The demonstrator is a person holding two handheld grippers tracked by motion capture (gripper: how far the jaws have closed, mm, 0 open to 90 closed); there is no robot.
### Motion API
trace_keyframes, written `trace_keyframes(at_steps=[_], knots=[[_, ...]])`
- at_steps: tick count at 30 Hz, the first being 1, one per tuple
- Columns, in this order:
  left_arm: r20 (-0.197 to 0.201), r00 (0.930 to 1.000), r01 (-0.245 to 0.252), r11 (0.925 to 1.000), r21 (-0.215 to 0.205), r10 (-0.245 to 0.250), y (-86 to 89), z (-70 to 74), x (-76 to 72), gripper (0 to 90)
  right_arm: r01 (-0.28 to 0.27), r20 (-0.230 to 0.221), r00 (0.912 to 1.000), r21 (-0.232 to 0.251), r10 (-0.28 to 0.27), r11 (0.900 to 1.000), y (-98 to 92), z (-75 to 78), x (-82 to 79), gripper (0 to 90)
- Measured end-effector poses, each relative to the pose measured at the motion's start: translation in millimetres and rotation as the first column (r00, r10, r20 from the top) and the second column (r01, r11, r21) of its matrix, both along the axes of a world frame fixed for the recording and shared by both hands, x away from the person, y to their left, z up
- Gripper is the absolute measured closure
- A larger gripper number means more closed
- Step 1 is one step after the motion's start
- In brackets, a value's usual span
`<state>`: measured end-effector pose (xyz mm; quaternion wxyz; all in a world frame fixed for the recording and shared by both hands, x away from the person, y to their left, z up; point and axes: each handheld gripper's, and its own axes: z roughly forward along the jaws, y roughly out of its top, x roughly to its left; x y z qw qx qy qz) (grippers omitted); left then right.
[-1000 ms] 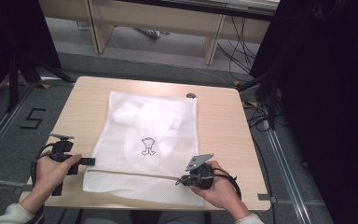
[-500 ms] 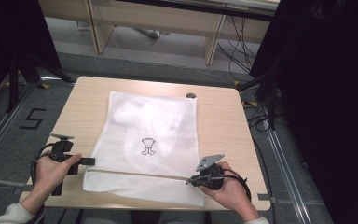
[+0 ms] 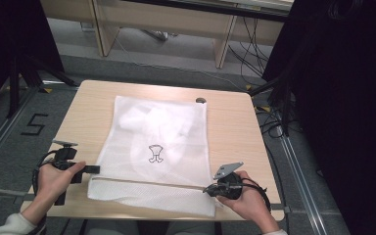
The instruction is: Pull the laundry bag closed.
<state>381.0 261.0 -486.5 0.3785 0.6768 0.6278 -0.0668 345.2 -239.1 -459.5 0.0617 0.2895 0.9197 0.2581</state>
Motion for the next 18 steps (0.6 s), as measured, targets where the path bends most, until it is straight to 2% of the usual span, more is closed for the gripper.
trace_keyframes(at_steps=[2,5,10,11,14,16,18], knots=[[0.001,1.0,0.0,1.0,0.005,0.0,-0.1,-0.2,0.0,86.0,0.018,-0.033,0.9993,-0.009,-0.018,1.0,-0.2,-0.3,-1.7,82.3],[-0.001,1.0,-0.001,1.0,0.005,0.001,0.5,-0.4,0.0,86.0,0.01,-0.016,0.9998,-0.024,-0.01,1.0,-1.8,-2.2,0.1,82.3],[-0.003,1.0,-0.006,1.0,0.003,0.006,0.2,-0.6,0.1,86.0,0.007,-0.038,0.9993,-0.028,-0.008,1.0,-3.0,-4.3,0.4,82.3],[-0.001,1.0,-0.005,1.0,0.004,0.005,0.5,-0.5,0.0,86.0,0.009,-0.046,0.9989,-0.047,-0.011,0.999,-3.9,-6.1,0.6,82.3],[-0.002,1.0,0.0,1.0,0.008,0.0,0.9,-0.7,0.0,85.9,0.029,-0.067,0.9972,-0.043,-0.032,0.999,-5.7,-8.7,-0.2,82.3],[-0.003,1.0,0.0,1.0,0.008,0.0,1.0,-0.8,0.1,85.9,0.019,-0.056,0.9982,-0.045,-0.021,0.999,-6.6,-8.8,0.8,82.3],[-0.001,1.0,-0.006,1.0,0.002,0.006,0.6,-0.7,0.0,85.9,0.011,-0.064,0.9979,-0.05,-0.014,0.999,-6.6,-8.7,0.9,82.4]])
